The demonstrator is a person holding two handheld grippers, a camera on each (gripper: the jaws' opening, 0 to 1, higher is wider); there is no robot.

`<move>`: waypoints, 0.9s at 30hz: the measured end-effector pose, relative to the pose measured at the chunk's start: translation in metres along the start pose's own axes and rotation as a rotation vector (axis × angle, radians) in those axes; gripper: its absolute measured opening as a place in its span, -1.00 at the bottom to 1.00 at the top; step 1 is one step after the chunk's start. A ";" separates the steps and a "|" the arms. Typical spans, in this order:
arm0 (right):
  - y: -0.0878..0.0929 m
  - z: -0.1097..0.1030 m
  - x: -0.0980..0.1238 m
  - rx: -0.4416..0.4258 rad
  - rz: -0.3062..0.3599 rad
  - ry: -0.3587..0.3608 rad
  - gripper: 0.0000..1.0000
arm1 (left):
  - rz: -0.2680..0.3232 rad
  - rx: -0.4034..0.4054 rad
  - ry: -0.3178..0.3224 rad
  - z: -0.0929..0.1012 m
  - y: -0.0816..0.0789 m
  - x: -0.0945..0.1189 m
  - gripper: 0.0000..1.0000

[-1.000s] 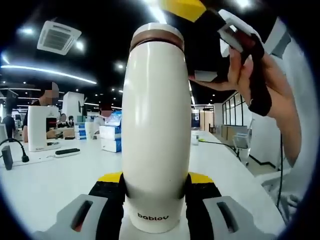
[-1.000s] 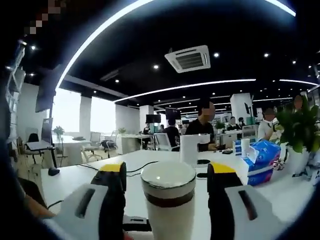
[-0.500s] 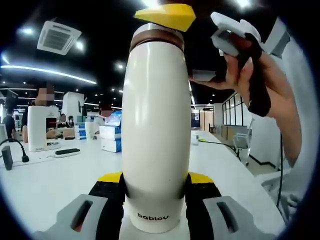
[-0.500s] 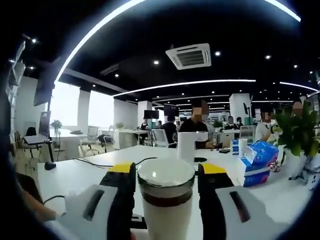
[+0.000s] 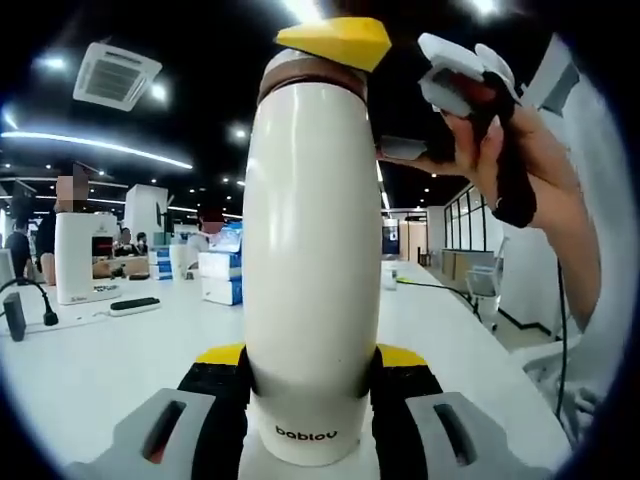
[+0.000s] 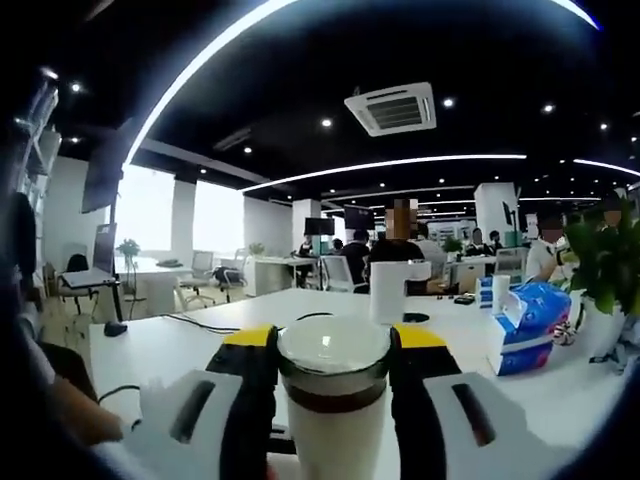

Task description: Grasp the water cup twist off the cup lid place the cup lid on the table

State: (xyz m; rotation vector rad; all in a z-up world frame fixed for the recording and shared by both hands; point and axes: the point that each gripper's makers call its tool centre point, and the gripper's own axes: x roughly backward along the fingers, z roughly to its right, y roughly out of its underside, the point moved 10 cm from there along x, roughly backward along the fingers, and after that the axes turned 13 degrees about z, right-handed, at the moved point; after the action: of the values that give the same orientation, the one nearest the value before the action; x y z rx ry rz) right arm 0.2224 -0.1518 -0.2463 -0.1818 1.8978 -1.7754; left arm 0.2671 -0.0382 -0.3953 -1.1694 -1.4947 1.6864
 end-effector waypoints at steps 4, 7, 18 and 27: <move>0.000 0.003 0.000 -0.007 -0.005 -0.025 -0.08 | 0.000 0.000 0.001 -0.001 0.000 0.000 -0.03; -0.001 0.004 -0.001 -0.002 -0.016 -0.068 -0.09 | 0.000 -0.001 0.001 -0.001 0.000 0.000 -0.03; -0.001 0.013 -0.004 -0.022 -0.044 -0.197 -0.09 | 0.002 0.001 0.002 -0.003 0.000 0.001 -0.03; -0.003 0.022 -0.009 -0.037 -0.084 -0.327 -0.09 | -0.007 0.006 -0.002 -0.004 -0.001 0.001 -0.03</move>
State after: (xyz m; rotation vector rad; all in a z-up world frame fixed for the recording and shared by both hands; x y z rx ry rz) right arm 0.2390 -0.1676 -0.2413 -0.5377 1.7086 -1.6468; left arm 0.2701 -0.0352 -0.3941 -1.1583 -1.4917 1.6866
